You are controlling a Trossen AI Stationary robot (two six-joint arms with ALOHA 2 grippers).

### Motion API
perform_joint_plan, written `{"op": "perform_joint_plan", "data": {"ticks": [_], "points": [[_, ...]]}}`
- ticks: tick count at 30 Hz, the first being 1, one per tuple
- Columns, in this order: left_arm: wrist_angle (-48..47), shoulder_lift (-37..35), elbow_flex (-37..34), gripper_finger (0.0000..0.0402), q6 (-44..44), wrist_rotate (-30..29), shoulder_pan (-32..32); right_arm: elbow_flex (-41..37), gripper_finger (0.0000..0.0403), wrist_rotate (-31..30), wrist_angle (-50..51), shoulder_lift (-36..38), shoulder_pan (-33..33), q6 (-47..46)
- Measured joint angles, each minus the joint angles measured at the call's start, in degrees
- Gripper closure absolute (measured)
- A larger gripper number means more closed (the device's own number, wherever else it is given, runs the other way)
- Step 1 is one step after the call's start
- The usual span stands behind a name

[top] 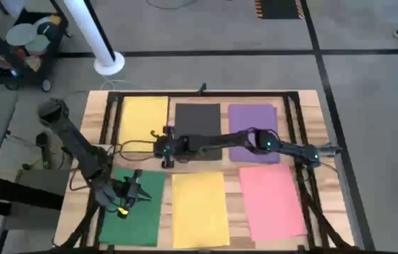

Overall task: Organize paper
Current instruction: Put the yellow paper on top of the other yellow paper in the bottom center of the table

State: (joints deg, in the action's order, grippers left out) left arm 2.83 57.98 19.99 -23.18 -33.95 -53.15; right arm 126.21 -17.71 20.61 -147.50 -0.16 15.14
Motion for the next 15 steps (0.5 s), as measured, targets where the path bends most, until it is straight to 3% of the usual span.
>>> {"op": "perform_joint_plan", "data": {"ticks": [8,15], "points": [[0.0,0.0,0.0,0.0366,0.0,0.0,0.0,-1.1,0.0347,-0.2,1.1,0.0,0.7,0.3],[0.0,0.0,0.0,0.0366,0.0,0.0,0.0,-1.1,0.0343,0.8,2.8,0.0,0.4,0.3]]}}
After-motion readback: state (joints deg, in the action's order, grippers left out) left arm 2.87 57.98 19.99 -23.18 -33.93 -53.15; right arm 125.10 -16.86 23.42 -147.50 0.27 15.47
